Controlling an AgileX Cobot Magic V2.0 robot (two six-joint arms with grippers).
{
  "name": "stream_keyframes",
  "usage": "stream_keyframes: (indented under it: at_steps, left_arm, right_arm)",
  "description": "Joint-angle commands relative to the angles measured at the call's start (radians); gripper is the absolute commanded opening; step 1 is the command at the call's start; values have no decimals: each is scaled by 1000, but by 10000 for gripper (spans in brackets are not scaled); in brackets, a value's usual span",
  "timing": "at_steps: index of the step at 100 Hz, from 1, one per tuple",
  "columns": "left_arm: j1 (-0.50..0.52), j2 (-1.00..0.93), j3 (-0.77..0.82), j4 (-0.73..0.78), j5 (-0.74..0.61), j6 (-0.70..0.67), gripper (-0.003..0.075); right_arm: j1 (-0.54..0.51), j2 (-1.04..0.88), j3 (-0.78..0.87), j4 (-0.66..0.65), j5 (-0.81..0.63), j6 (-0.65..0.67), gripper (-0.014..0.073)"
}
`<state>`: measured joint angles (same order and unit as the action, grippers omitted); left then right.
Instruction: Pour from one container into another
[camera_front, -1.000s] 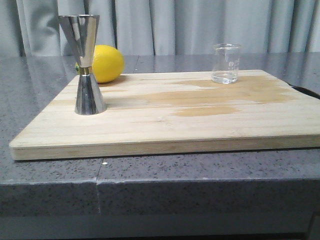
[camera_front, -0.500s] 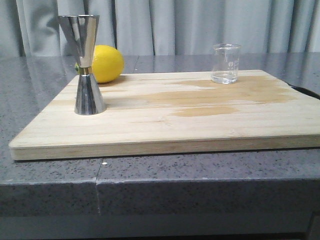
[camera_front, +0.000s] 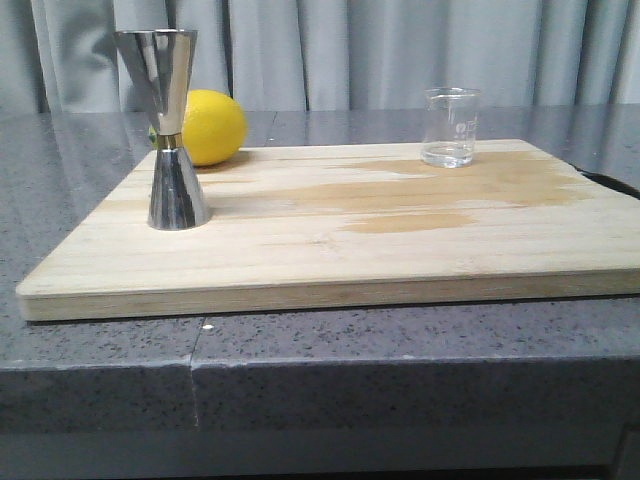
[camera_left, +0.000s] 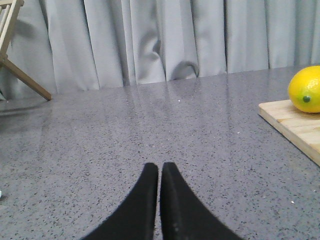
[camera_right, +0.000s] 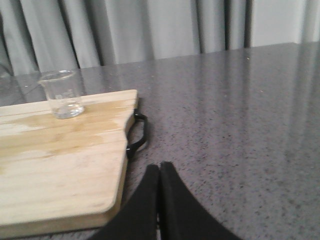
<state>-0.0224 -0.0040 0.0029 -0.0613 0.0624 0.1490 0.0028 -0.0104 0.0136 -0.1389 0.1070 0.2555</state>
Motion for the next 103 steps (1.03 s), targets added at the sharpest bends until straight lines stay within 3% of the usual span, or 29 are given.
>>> stream_keyframes:
  at_steps: [1,103]
  left_arm:
    - [1,-25,36,1,-72,2,-19]
    - [1,-25,36,1,-72,2,-19]
  right_arm:
    - [-36,-18,28,15,-142,-4,-75]
    - [-38,-18,26,15,-117,1,-75]
